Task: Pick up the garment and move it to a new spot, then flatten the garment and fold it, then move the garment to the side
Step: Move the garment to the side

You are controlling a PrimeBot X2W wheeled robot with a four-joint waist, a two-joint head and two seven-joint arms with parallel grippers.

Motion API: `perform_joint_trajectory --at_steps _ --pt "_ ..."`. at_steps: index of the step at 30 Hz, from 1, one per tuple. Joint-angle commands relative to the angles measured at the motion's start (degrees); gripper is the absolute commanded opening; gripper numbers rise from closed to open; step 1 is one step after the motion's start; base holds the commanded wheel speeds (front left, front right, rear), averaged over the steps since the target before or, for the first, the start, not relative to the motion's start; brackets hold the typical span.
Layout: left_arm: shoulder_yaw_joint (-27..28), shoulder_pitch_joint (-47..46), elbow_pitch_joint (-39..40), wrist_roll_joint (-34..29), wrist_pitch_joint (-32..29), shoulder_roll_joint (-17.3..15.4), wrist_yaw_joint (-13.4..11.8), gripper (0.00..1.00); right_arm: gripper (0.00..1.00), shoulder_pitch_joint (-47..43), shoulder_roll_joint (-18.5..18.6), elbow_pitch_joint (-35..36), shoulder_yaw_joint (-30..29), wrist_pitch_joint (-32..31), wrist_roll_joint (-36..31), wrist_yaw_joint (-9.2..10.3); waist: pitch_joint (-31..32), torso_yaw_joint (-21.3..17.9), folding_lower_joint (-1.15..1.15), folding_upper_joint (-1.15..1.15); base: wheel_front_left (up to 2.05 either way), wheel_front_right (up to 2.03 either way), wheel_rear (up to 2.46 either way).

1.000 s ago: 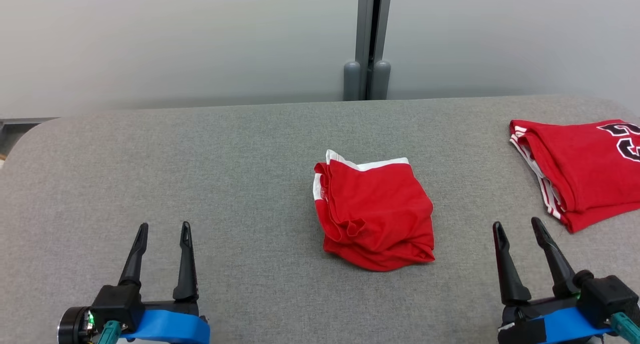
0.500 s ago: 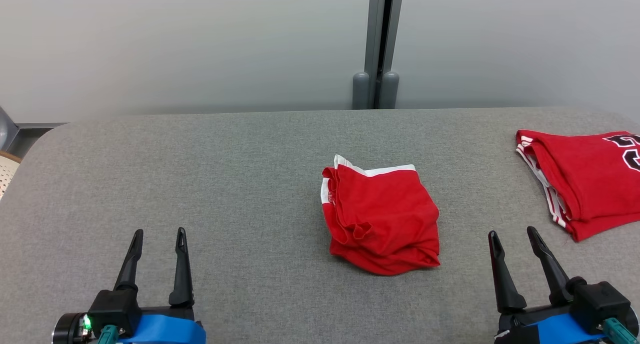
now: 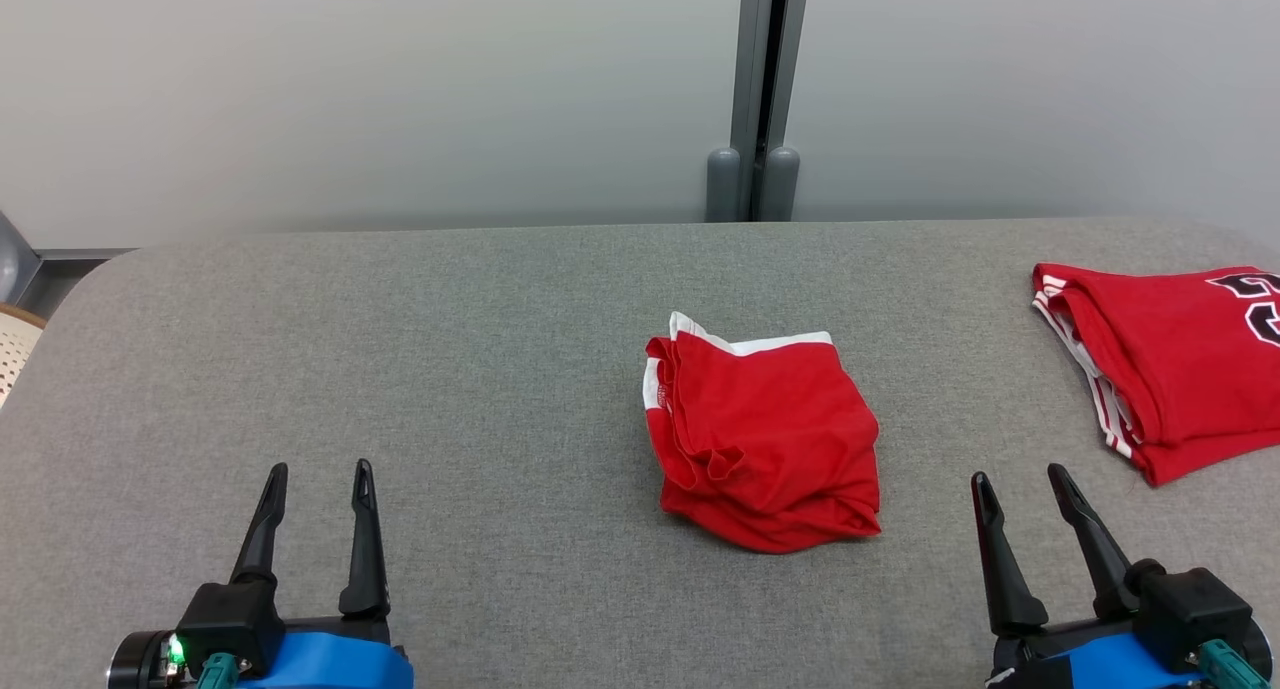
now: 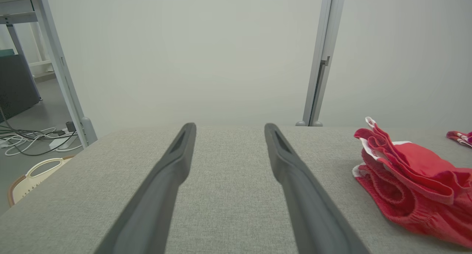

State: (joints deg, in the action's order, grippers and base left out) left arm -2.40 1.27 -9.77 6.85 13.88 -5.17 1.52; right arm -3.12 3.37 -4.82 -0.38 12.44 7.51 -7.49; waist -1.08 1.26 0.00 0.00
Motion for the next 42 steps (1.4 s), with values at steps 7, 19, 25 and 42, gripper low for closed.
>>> perform_joint_trajectory --at_steps 7,19,25,42 --pt "-0.3 0.4 0.2 0.6 0.0 -0.5 -0.5 1.0 1.0 -0.1 -0.2 -0.7 -0.2 -0.3 -0.5 0.0 -0.2 0.0 0.0 0.0 0.0 0.0 0.0" --pt "-1.5 -1.1 -0.7 1.2 0.4 -0.6 0.0 1.0 1.0 7.5 2.7 -3.4 0.1 -3.7 1.5 0.0 -0.5 1.1 0.0 0.0 0.0 0.0 0.0" --pt "-2.3 -2.5 -1.0 1.1 0.5 -0.5 0.3 1.0 1.0 16.0 5.8 -6.5 1.8 -5.7 2.3 0.0 -2.4 2.7 0.0 0.0 0.0 0.0 0.0" --pt "-4.5 -8.3 -2.9 2.1 1.3 0.8 0.4 1.0 1.0 31.1 10.1 -28.6 8.2 -8.8 5.7 0.0 -11.9 8.1 0.0 0.0 0.0 0.0 0.0"
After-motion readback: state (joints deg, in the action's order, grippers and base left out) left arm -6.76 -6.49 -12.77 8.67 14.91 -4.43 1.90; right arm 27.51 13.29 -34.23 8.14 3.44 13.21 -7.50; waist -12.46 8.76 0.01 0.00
